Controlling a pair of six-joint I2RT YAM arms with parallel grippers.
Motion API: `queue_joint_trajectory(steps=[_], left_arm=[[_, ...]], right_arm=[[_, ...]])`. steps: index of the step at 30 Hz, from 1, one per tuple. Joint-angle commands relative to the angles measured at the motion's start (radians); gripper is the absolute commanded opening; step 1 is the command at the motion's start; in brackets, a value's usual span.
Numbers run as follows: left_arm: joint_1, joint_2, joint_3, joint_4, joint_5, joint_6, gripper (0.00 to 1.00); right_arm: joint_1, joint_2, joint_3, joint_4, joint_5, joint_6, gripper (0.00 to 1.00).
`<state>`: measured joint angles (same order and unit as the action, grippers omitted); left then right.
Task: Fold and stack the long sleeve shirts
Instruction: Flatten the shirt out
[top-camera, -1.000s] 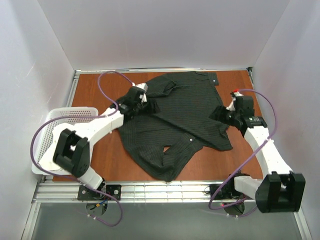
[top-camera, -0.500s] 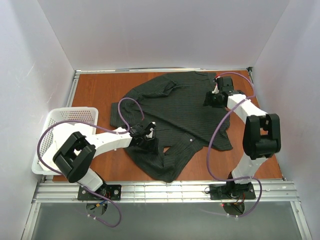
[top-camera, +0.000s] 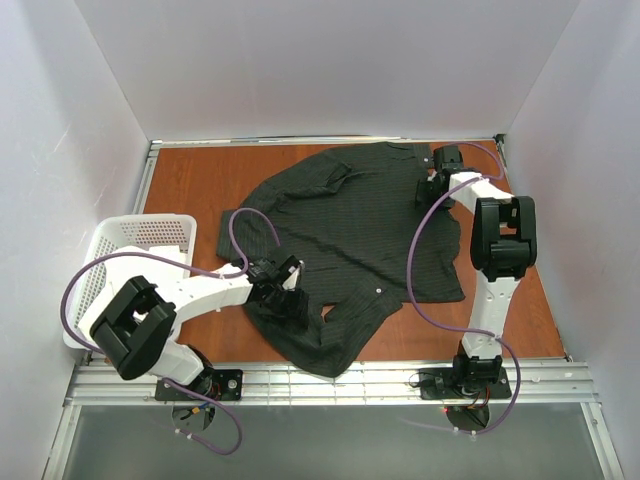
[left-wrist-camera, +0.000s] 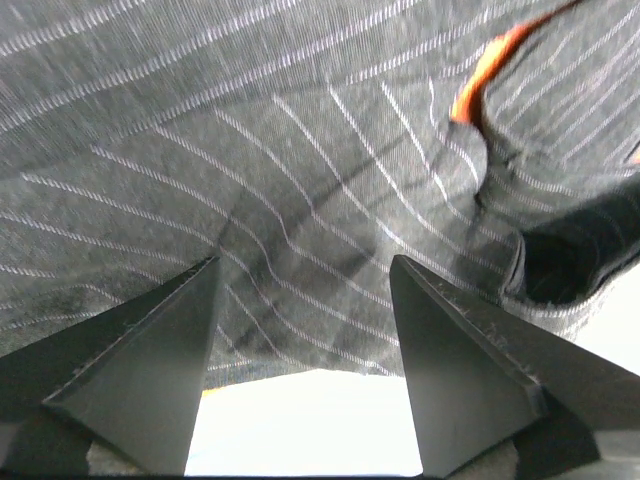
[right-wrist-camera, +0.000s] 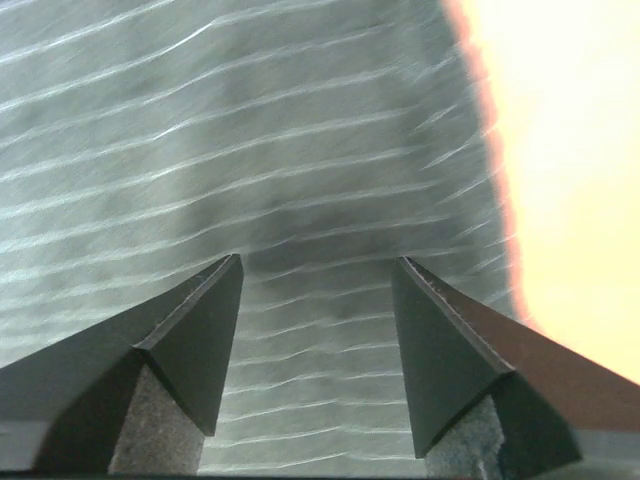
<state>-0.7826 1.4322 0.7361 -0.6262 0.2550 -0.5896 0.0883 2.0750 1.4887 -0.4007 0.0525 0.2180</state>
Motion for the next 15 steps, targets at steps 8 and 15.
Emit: queue_joint_trajectory(steps=[8,15], left_arm=[[0.002,-0.142,0.118,-0.083,-0.045,0.022,0.74],[0.15,-0.131,0.16,0.04,-0.079,0.065,0.8]], right_arm=[[-0.079,-0.31,-0.035,-0.193,0.084,0.041,0.63],[-0.252,-0.647,-0.503,-0.182,-0.015,0.115,0.57]])
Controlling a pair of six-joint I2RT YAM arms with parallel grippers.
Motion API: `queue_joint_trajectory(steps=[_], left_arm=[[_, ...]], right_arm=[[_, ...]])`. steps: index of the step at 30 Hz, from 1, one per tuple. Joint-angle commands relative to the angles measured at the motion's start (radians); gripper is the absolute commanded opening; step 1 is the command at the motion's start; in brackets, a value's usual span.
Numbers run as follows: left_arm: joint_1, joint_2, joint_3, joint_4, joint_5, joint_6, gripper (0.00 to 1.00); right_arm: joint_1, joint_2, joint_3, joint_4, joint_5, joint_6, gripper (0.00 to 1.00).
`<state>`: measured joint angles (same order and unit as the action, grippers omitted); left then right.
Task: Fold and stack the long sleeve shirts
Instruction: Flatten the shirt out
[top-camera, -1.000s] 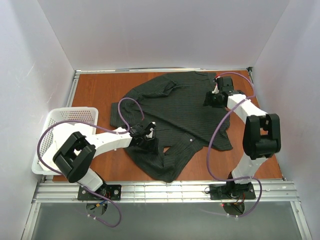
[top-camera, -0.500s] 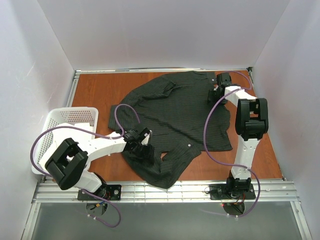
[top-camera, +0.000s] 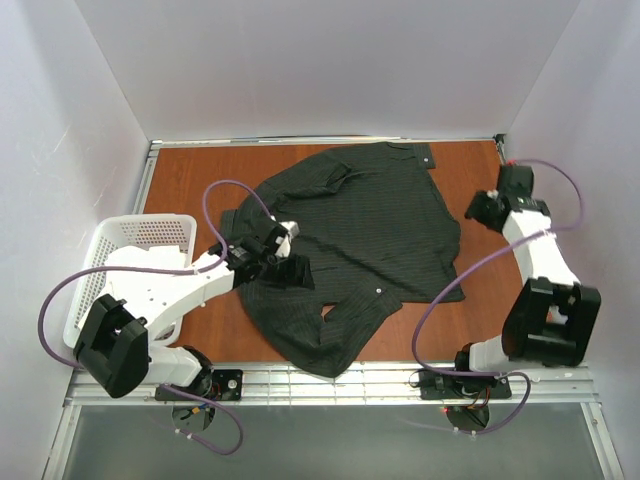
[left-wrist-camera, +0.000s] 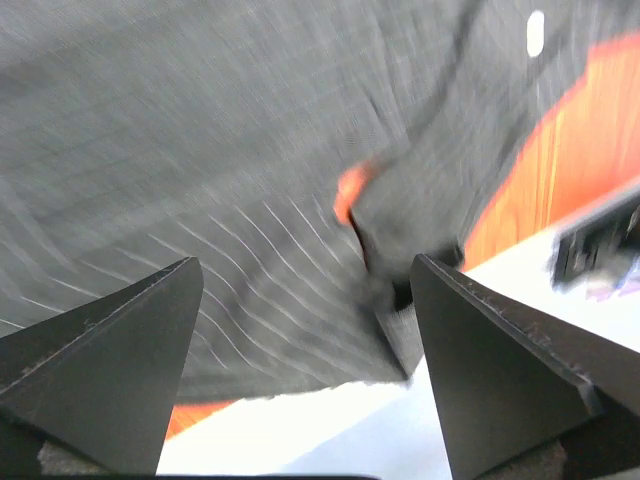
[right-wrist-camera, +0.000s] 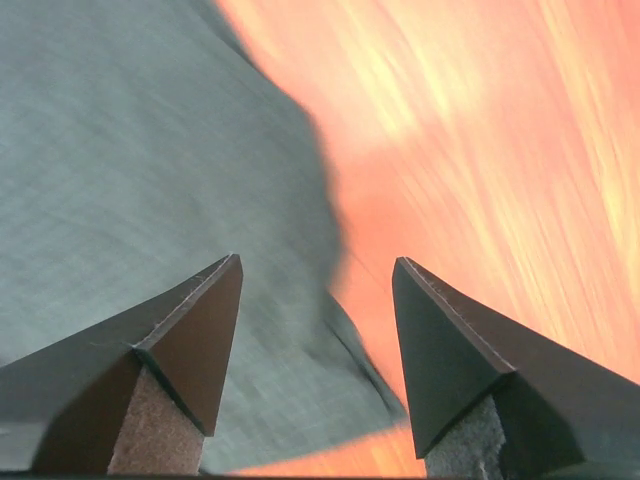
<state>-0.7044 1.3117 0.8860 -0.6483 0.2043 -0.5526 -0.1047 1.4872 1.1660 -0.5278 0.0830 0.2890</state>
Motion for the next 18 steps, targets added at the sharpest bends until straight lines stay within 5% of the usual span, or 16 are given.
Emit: queue_joint_trajectory(steps=[1,7,18], left_arm=[[0.124,-0.008,0.004,0.081,-0.025,0.037,0.8],[0.266,0.063,-0.01,0.15,-0.002,0.089,0.8],[0.289,0.092,-0.038,0.133,-0.078,0.161,0.8]], right_arm=[[-0.075,-0.089,-0.221,-0.052,-0.064,0.041,0.57],[-0.118,-0.215,-0.412,-0.041,-0.212,0.065,0.55],[-0.116,-0.188,-0.58,0.054,-0.24,0.087,0.54]])
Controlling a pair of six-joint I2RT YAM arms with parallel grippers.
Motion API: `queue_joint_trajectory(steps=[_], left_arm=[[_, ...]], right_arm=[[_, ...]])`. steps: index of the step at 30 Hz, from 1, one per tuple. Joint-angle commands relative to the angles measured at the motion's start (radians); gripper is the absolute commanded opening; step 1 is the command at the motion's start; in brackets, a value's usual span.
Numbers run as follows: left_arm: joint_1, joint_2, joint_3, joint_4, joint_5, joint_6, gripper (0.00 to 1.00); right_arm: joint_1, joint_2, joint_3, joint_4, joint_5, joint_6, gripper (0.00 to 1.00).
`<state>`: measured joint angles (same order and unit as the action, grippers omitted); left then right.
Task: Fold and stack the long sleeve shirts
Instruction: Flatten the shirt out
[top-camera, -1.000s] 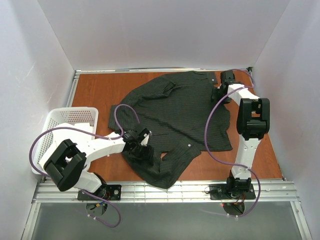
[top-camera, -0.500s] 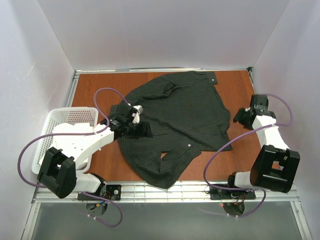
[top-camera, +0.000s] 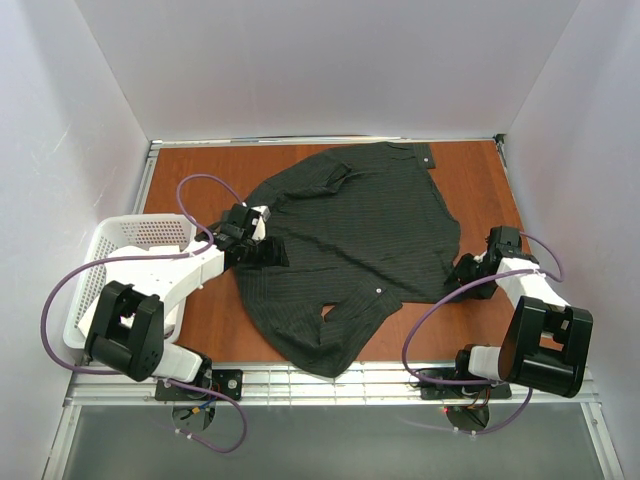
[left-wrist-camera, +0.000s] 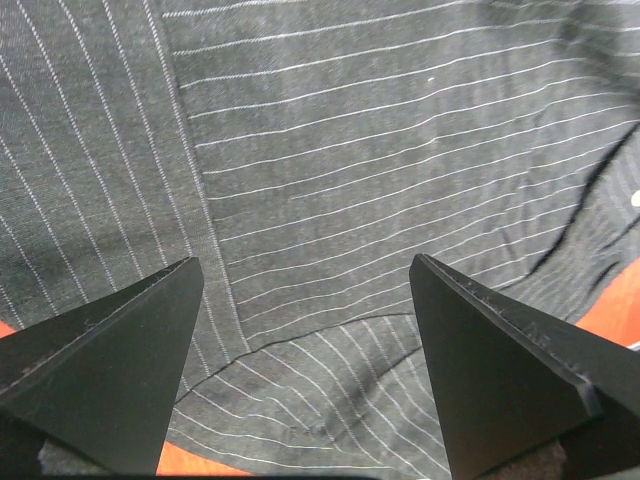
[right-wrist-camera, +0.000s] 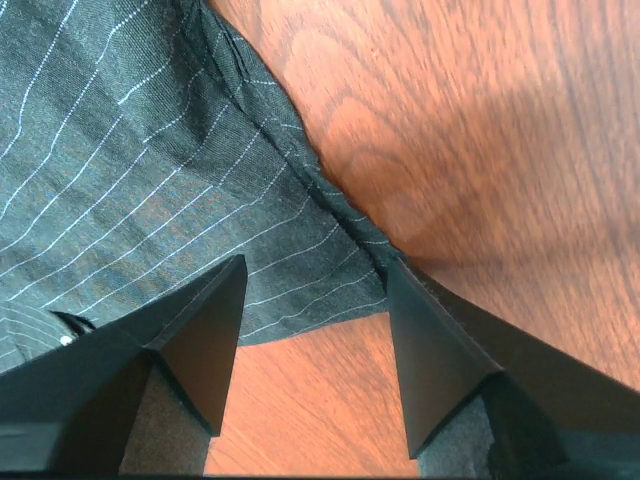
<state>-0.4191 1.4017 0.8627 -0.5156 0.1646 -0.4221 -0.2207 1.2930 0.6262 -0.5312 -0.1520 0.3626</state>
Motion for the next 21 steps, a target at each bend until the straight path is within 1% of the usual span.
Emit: queue_joint_trajectory(steps=[1,3,4,5,6,7,8,12,13,15,16,18,19,20,21], left_arm=[[0.006,0.0,-0.017,0.0,-0.04,0.029,0.8],[0.005,0.002,-0.031,-0.004,-0.054,0.029,0.8],[0.005,0.0,-0.037,-0.003,-0.057,0.028,0.79],[0.005,-0.001,-0.042,-0.003,-0.06,0.028,0.79],[0.006,-0.001,-0.053,-0.004,-0.065,0.026,0.79],[0.006,-0.003,-0.056,-0.004,-0.066,0.026,0.79],[0.005,-0.003,-0.059,-0.006,-0.069,0.026,0.79],[0.006,0.009,-0.056,-0.015,-0.091,0.026,0.79],[0.005,0.014,-0.056,-0.017,-0.094,0.026,0.79],[0.005,0.02,-0.057,-0.023,-0.096,0.026,0.79],[0.006,0.023,-0.059,-0.024,-0.097,0.025,0.79],[0.006,0.028,-0.059,-0.029,-0.102,0.025,0.79],[0.006,0.032,-0.059,-0.029,-0.108,0.025,0.79],[0.006,0.033,-0.059,-0.031,-0.111,0.025,0.79],[0.005,0.034,-0.057,-0.032,-0.109,0.025,0.79]], right_arm=[[-0.002,0.012,-0.049,0.063,0.005,0.013,0.48],[0.0,0.025,-0.062,0.08,0.009,0.012,0.39],[0.0,0.02,-0.06,0.079,0.029,0.01,0.26],[0.0,0.006,-0.057,0.077,0.038,0.006,0.19],[0.0,-0.004,-0.034,0.054,0.064,0.003,0.08],[0.0,-0.017,-0.017,0.036,0.078,-0.001,0.03],[0.0,-0.043,0.007,0.014,0.091,-0.005,0.01],[0.018,-0.133,0.107,-0.102,0.147,-0.008,0.01],[0.02,-0.15,0.131,-0.154,0.196,-0.005,0.01],[0.021,-0.198,0.136,-0.193,0.206,-0.001,0.01],[0.021,-0.213,0.13,-0.217,0.206,0.002,0.11],[0.021,-0.277,0.112,-0.257,0.2,0.007,0.22],[0.021,-0.329,0.101,-0.262,0.209,0.007,0.37],[0.021,-0.355,0.09,-0.26,0.216,0.007,0.44],[0.021,-0.372,0.09,-0.257,0.223,0.003,0.48]])
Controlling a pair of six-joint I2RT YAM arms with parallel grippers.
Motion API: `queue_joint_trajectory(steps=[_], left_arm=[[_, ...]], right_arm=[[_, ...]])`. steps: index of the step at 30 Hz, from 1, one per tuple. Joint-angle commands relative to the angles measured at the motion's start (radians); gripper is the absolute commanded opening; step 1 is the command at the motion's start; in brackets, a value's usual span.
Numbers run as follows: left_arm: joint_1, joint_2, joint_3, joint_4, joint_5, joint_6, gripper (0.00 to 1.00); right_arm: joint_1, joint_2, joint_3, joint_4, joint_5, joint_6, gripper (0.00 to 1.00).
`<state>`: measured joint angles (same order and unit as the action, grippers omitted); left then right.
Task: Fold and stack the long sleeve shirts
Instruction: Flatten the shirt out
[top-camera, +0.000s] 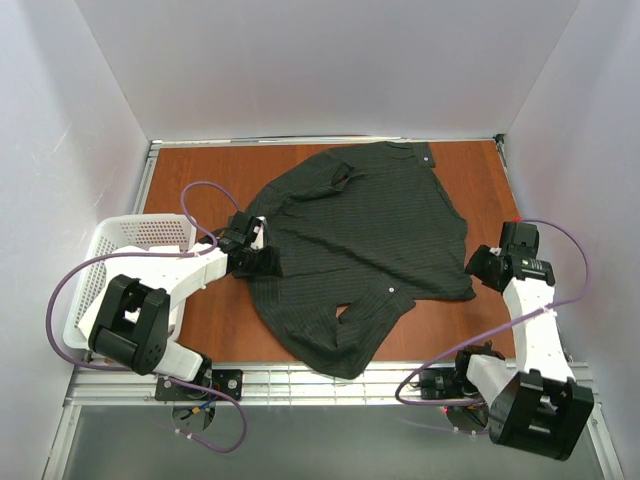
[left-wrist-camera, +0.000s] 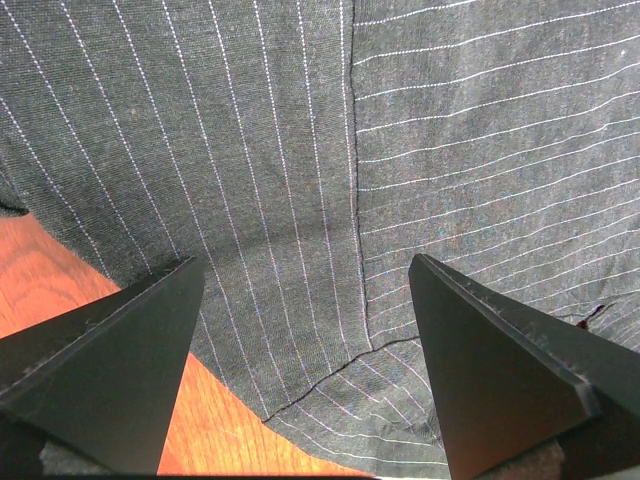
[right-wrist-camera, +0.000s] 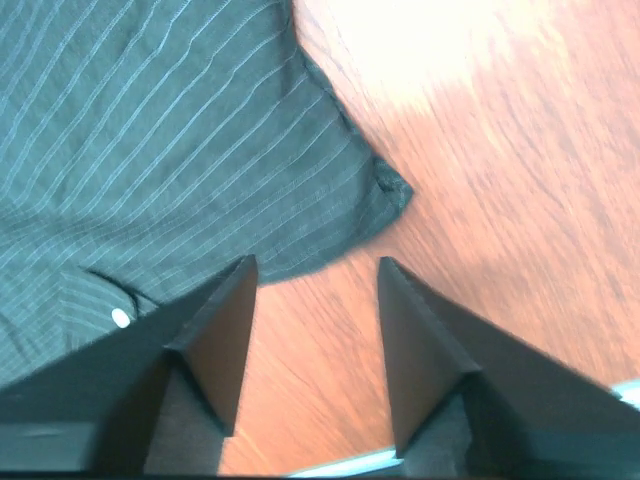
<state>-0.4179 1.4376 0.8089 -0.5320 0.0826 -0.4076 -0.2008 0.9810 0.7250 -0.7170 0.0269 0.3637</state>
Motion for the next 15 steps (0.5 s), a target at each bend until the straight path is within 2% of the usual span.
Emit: queue_joint_trajectory(steps=[1,3,7,9,15], left_arm=[[0.004,0.0,-0.004,-0.016,-0.023,0.009,0.79],[0.005,-0.003,-0.007,-0.011,0.011,0.006,0.79],[0.002,-0.045,-0.036,-0.011,0.094,-0.007,0.79],[0.002,-0.071,-0.069,-0.006,0.095,-0.032,0.77],[0.014,-0.062,-0.131,-0.003,0.12,-0.102,0.75]], right_arm=[[0.001,-0.071,-0.004,-0.065,0.047,0.0,0.53],[0.001,-0.055,0.014,-0.029,0.018,-0.008,0.52],[0.001,0.071,0.05,0.089,-0.175,-0.009,0.47],[0.001,0.103,0.041,0.201,-0.203,0.006,0.43],[-0.005,0.274,0.031,0.39,-0.282,0.05,0.4]])
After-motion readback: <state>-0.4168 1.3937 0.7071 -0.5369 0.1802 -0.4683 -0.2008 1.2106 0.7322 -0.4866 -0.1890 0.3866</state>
